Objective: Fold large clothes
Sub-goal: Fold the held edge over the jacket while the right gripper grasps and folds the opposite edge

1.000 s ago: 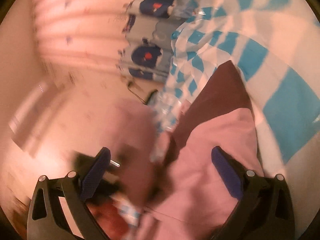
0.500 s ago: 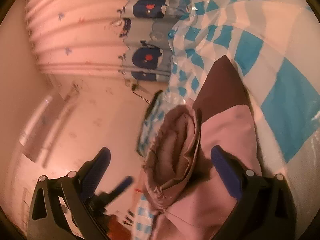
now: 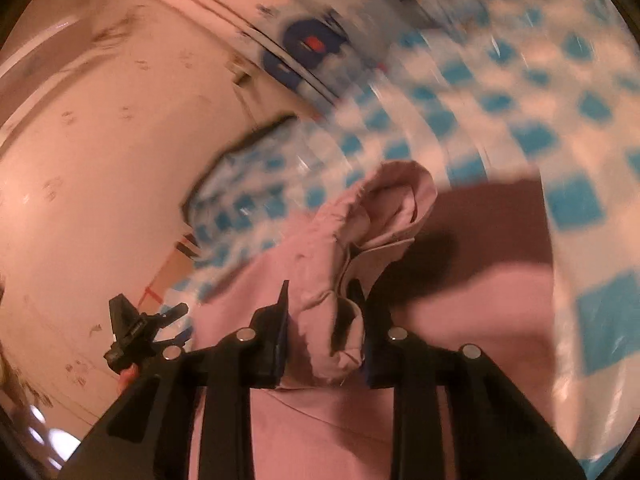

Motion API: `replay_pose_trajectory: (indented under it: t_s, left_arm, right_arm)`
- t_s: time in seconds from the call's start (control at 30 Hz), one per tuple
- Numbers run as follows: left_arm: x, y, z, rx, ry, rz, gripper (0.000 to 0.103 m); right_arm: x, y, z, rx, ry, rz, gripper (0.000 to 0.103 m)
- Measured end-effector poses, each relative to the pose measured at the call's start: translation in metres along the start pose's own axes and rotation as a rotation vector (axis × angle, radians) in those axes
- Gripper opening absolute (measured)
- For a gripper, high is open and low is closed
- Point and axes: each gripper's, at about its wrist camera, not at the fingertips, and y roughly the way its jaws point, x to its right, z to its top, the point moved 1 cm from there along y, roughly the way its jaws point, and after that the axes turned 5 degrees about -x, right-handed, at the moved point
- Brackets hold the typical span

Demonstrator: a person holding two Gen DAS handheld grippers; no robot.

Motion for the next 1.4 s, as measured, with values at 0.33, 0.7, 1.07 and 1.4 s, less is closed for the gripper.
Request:
replay_pose_trajectory:
  t_s: [0.33,0.7,1.07,1.4]
  left_arm:
    - [0.005,0.066,-0.025,-0.191,0.165,0.151,0.091]
    - [0.045,0.011,0.031,-0.007,0.195,0.071,0.092]
    - [0.019,0.096,0.028,-0.204,0.193,0.213,0.091]
    - [0.018,0.101,-0.009,-0.228,0.379,0.221,0.092]
  right_arm:
    - [0.076,0.018,-0.029,-0.185,0.136,-0.15,0.027]
    - [0.002,-0.044,0.026,0.122,-0.065,-0.328,0.081]
    - [0.037,0.102,0.016,-0.296,-0.18,-0.538,0.081]
    - [0.023,0.097,-0.033,-0.383,-0.361,-0.58,0.093]
